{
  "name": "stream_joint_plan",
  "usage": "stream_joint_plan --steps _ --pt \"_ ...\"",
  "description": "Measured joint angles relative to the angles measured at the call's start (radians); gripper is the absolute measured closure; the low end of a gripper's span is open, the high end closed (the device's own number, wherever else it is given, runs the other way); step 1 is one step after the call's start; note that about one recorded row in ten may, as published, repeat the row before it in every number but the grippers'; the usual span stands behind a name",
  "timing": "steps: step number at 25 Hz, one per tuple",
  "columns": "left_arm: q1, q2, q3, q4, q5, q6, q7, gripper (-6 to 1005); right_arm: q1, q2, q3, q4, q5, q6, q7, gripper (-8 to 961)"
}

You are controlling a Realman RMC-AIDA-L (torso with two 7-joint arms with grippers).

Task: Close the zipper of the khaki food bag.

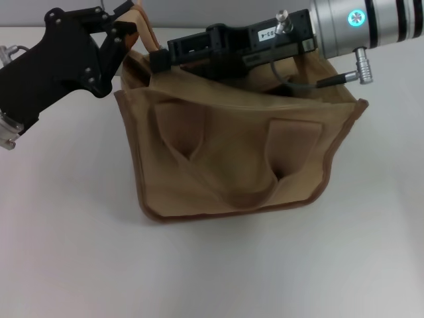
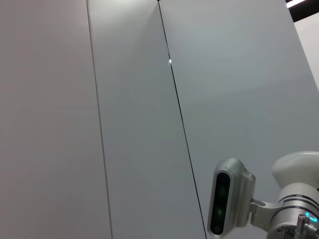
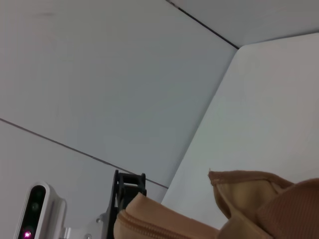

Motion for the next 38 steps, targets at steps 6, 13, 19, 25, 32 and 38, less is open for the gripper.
stream_joint_plan --steps 6,13,19,25,32,38 --pt "0.016 0.003 -0.001 0.002 -0.009 -0.001 0.009 961 -0.010 -0.006 0.020 -0.021 0.011 -0.012 -0.009 196" --pt "0.025 0.004 -0.001 0.003 -0.009 -0.008 0.012 960 -0.013 -0.011 0.059 -0.054 0.019 -0.048 -0.015 196" --pt "0.025 0.003 -0.001 0.001 -0.018 -0.009 0.013 959 -0.004 -0.013 0.050 -0.069 0.008 -0.046 -0.059 195" --pt "0.026 0.003 -0.001 0.000 -0.021 -0.011 0.013 959 -0.002 -0.014 0.006 -0.128 -0.018 -0.050 -0.167 195" --pt "0.040 0.005 -0.001 -0.002 -0.030 -0.010 0.013 958 0.009 -0.015 0.008 -0.169 -0.100 -0.072 -0.394 195" --pt "0.053 0.005 -0.001 -0.003 -0.031 -0.009 0.013 957 -0.014 -0.008 0.015 -0.243 -0.087 -0.114 -0.504 195"
